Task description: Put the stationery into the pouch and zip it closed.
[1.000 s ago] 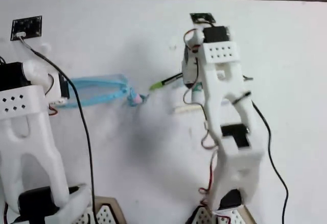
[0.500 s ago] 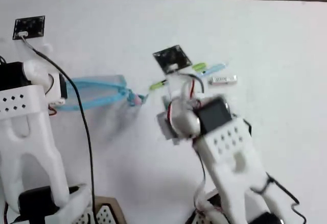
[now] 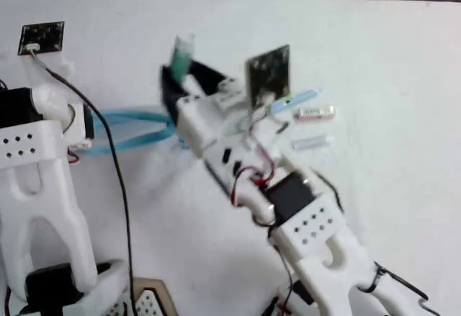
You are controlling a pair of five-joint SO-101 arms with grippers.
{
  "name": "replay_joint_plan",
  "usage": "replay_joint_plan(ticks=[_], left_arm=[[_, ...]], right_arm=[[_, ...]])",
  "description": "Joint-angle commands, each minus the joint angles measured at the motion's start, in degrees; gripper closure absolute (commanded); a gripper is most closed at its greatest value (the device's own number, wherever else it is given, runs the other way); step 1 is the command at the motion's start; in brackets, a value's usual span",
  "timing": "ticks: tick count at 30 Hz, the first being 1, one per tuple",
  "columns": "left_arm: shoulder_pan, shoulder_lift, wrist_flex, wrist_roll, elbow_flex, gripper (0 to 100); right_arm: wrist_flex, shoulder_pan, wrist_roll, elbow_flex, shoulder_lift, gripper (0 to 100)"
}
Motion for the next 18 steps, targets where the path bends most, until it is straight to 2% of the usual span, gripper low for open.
replay_joint_plan(ticks=[1,8,11,15,18], left_arm=[[-0.2,-1.3,0.0,2.0,-0.3,98],[-0.1,-1.3,-0.8,2.5,-0.3,98],[0.0,-1.1,-0.9,2.5,-0.3,98],[-0.2,-1.1,-0.9,2.5,-0.2,98],[-0.2,-1.1,-0.9,2.5,-0.2,98]], right_arm=[[-11.1,-3.4,-0.6,4.9,-0.3,98.1],[-14.7,-6.5,-0.5,6.5,5.8,98.1],[-18.6,-6.7,2.5,6.4,10.0,98.1],[-21.0,-4.5,3.9,2.2,10.9,98.1],[-17.6,-3.1,4.2,-4.1,10.6,98.1]])
